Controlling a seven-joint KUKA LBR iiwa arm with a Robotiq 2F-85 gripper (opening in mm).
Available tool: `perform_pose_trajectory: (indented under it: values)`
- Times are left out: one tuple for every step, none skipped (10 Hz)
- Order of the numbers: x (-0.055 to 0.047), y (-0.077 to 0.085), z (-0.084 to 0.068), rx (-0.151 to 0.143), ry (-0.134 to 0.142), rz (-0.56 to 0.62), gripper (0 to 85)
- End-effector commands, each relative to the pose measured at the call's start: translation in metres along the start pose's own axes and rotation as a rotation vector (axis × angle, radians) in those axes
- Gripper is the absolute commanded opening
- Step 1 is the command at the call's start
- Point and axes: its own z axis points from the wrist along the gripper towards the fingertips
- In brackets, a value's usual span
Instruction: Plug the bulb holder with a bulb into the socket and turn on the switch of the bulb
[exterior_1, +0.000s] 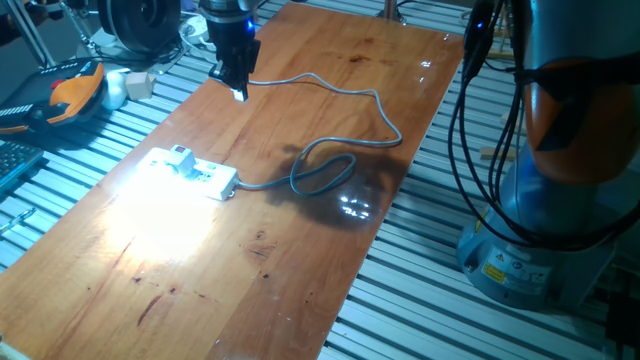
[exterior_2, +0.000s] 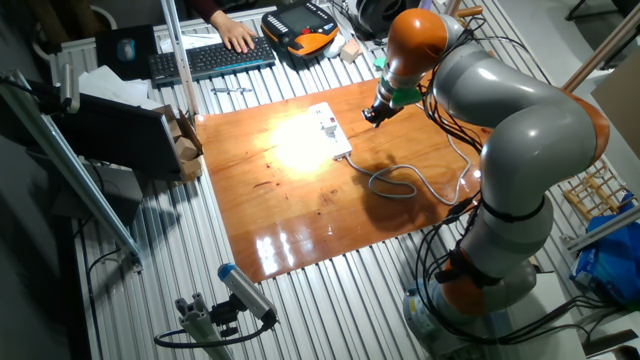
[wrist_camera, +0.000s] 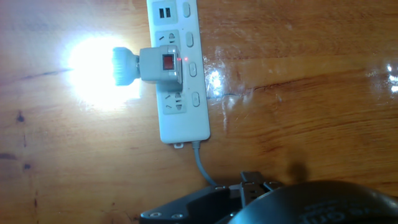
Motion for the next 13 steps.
perform_pose_trajectory:
  values:
    - [0.0001,-0.0005,0.0003,-0.003,0.0,0.0,0.0]
    - [0.0,-0.0004,0.0,-0.006,0.001,-0.001,0.0]
    - [-0.0004,-0.0006,-0.0004,-0.004,0.001,-0.001,0.0]
    - [-0.0006,-0.0006,-0.0007,-0.004,0.001,-0.001,0.0]
    - [-0.001,0.0002,-0.0012,-0.004,0.001,-0.001,0.0]
    - [-0.0011,0.0005,-0.0021,-0.004,0.001,0.0,0.0]
    - [-0.0013,0.001,-0.0028,-0.004,0.001,0.0,0.0]
    - [-0.0015,0.0016,-0.0032,-0.003,0.003,0.002,0.0]
    - [-0.0016,0.0016,-0.0032,0.0,0.003,0.003,0.0]
    - [-0.0017,0.0013,-0.0031,0.0,0.001,0.002,0.0]
    - [-0.0016,0.0018,-0.0031,-0.004,0.003,0.0,0.0]
    - [-0.0017,0.0021,-0.0028,-0.003,0.003,0.002,0.0]
    - [-0.0019,0.0018,-0.0036,-0.001,0.003,0.005,0.0]
